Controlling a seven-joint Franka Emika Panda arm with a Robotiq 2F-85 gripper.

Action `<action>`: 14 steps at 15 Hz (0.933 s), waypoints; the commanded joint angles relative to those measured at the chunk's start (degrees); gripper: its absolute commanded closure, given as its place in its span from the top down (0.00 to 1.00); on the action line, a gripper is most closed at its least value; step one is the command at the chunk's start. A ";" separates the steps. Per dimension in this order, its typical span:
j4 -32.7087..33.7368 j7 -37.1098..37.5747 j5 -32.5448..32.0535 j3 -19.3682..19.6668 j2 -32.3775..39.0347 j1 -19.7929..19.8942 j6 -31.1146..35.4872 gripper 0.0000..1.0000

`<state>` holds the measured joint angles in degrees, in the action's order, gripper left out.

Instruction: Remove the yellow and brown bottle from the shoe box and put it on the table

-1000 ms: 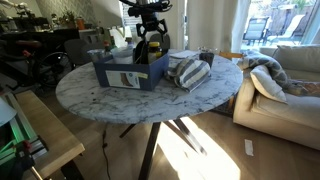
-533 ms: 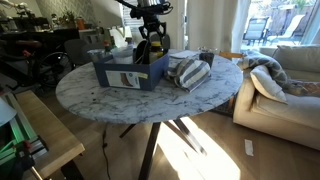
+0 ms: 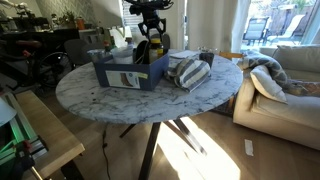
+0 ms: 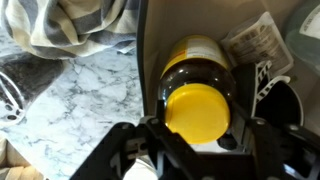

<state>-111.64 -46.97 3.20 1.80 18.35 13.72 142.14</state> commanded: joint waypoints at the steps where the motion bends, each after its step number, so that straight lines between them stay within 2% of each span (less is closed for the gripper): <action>1: -4.99 -5.67 3.11 -0.40 -8.79 2.07 -1.89 0.37; 8: -6.18 -7.58 6.15 5.93 -18.46 1.98 -0.97 0.37; 9: -4.11 -5.80 4.46 5.98 -15.81 0.66 -0.81 0.62; 11: -4.62 -6.24 4.86 7.18 -17.27 0.77 -0.82 0.62; 12: -4.82 -6.23 4.88 7.28 -17.45 0.77 -0.82 0.37; 13: -4.89 -4.63 3.81 7.68 -17.44 0.93 -0.86 0.37; 14: -5.03 0.34 -0.70 8.67 -17.43 1.46 -1.39 0.37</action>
<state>-116.58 -52.86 7.94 8.05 1.15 15.53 141.41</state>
